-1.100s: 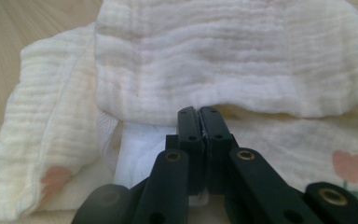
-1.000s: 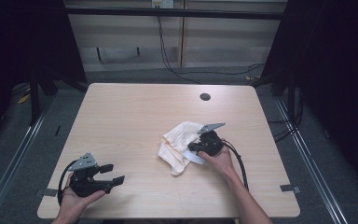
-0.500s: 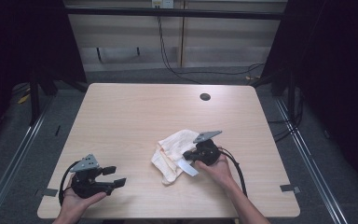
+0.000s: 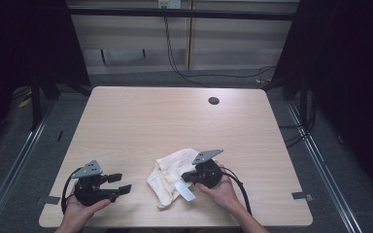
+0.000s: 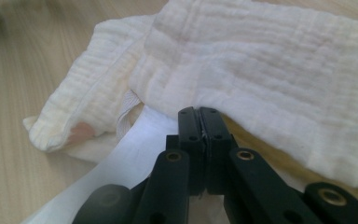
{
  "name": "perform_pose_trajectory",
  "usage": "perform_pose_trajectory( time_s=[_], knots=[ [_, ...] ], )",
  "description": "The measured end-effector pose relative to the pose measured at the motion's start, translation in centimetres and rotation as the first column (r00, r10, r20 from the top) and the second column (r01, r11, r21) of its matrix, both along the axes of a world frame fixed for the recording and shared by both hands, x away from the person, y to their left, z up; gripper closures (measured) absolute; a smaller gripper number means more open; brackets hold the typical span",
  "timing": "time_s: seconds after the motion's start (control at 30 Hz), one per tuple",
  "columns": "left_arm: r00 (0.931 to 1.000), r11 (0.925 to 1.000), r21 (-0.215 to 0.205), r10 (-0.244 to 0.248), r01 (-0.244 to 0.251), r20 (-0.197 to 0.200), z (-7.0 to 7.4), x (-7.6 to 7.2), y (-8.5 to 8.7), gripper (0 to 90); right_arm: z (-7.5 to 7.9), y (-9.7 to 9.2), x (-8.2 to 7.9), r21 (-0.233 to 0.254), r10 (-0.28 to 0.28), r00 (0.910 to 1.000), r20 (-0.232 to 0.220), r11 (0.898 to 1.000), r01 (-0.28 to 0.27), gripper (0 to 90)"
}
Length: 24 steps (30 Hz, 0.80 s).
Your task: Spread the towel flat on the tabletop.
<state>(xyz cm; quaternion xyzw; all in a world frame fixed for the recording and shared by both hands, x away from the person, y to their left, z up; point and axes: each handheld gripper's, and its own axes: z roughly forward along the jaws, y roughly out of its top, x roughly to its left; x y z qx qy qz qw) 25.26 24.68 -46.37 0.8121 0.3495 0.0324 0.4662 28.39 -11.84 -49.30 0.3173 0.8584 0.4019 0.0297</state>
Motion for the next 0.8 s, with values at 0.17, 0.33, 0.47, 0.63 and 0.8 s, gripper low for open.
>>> perform_pose_trajectory(
  time_s=[0.17, 0.33, 0.47, 0.63, 0.8],
  knots=[
    [1.0000, 1.0000, 0.000, -0.006, 0.006, -0.003, 0.0, 0.0, -0.1, 38.8, -0.2, 0.9, -0.8, 0.000, 0.001, 0.9999, -0.012, 1.000, -0.001, 88.7],
    [0.9996, 0.9996, -0.007, -0.026, 0.026, -0.008, -0.1, -0.2, -0.2, 54.4, -0.8, 2.5, -1.3, -0.022, 0.016, 0.9996, -0.023, 1.000, -0.016, 87.7],
    [0.9982, 0.9983, -0.006, -0.059, 0.059, -0.009, 0.0, -0.3, -0.6, 55.0, -0.7, 2.1, -1.2, -0.012, 0.020, 0.9994, -0.027, 1.000, -0.020, 74.9],
    [0.9930, 0.9930, -0.005, -0.118, 0.118, 0.006, 0.7, -0.1, -2.1, 64.6, 0.7, 0.0, -1.8, 0.040, -0.001, 1.0000, -0.007, 0.999, 0.001, 68.1],
    [0.9814, 0.9813, 0.014, -0.192, 0.192, -0.006, 1.1, 1.5, -5.1, 72.2, 2.3, -3.6, -2.5, 0.053, -0.080, 0.9965, 0.023, 0.995, 0.078, 65.6]
  ],
)
